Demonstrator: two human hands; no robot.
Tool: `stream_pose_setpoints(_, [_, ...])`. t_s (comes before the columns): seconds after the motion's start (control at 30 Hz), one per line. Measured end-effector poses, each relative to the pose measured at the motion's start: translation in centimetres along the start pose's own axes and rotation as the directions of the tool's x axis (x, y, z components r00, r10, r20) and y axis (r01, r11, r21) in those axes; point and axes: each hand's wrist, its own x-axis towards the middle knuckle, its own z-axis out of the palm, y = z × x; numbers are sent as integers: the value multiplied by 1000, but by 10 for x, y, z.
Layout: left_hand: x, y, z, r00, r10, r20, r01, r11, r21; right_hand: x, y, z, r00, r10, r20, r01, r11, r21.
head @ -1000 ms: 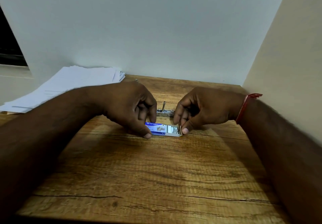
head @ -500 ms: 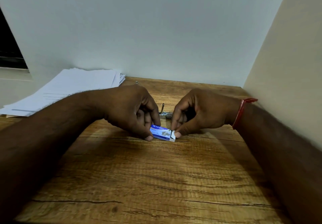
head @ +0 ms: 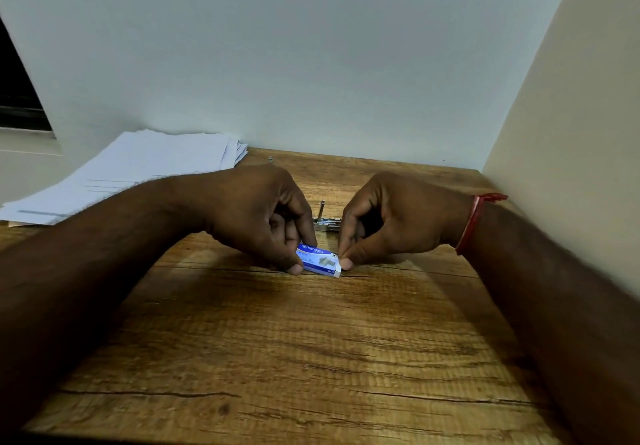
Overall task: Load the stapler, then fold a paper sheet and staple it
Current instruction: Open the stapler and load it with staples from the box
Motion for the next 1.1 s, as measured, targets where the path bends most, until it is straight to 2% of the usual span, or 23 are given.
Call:
stream_pose_setpoints(0.63, [1,0,3,999,29,-33,-27,998,64,5,-2,7,987,-13,-159,-3,995,-98])
stream_pose_setpoints(0.8, [3,0,2,999,23,-36,-20,998,62,1,-1,1,991,38,-127,-48,996,-74])
stream_pose_setpoints(1.1, [4,-4,3,999,15,-32,-13,998,56,6,-2,8,994,9,-106,-18,996,-84])
